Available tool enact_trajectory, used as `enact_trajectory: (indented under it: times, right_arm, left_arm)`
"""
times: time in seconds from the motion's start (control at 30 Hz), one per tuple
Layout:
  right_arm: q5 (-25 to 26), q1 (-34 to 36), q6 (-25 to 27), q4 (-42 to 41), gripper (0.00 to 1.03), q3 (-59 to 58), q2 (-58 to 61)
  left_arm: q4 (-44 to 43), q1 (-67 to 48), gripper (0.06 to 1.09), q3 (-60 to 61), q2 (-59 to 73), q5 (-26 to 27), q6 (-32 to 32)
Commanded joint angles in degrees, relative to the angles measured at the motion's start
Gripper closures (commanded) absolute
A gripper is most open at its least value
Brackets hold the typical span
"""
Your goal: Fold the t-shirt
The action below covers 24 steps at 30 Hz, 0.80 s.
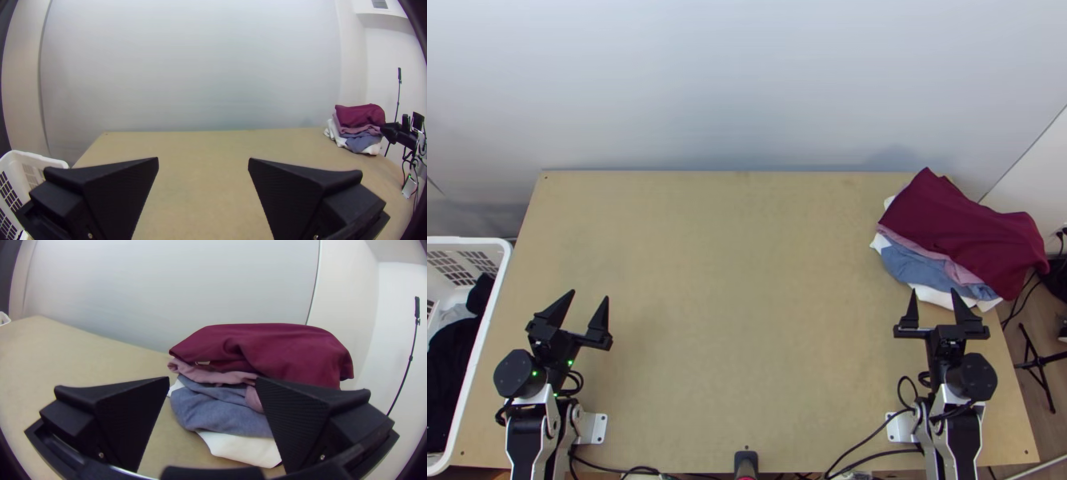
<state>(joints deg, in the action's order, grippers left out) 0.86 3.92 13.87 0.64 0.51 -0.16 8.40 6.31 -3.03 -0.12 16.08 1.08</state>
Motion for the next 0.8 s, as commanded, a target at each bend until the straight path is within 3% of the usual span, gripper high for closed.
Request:
enact_trajectory:
  times: [0.0,0.07,0.33,0.57,0.77]
  right_arm:
    - [0.10,0.38,0.99,-0.29,0.04,0.19,-0.10]
    - [0.10,0.56,3.36,-0.29,0.04,0.28,-0.10]
    - [0.10,-0.94,-0.07,5.60,0.04,10.21,3.50]
    - [0.10,-0.50,0.99,17.20,0.04,27.88,15.54]
    - [0.02,-0.58,-2.09,36.36,0.04,49.23,29.52]
  left_arm:
    - [-0.67,-1.03,0.10,-0.31,0.03,0.01,-0.64]
    - [-0.67,-1.21,0.10,-0.84,0.03,-0.43,-0.82]
    - [1.18,-3.67,0.10,-11.04,7.06,-1.40,0.59]
    - [9.88,-2.97,0.10,-33.36,23.24,-1.57,-0.55]
    - [21.83,13.91,0.11,-46.10,31.41,-3.24,-13.30]
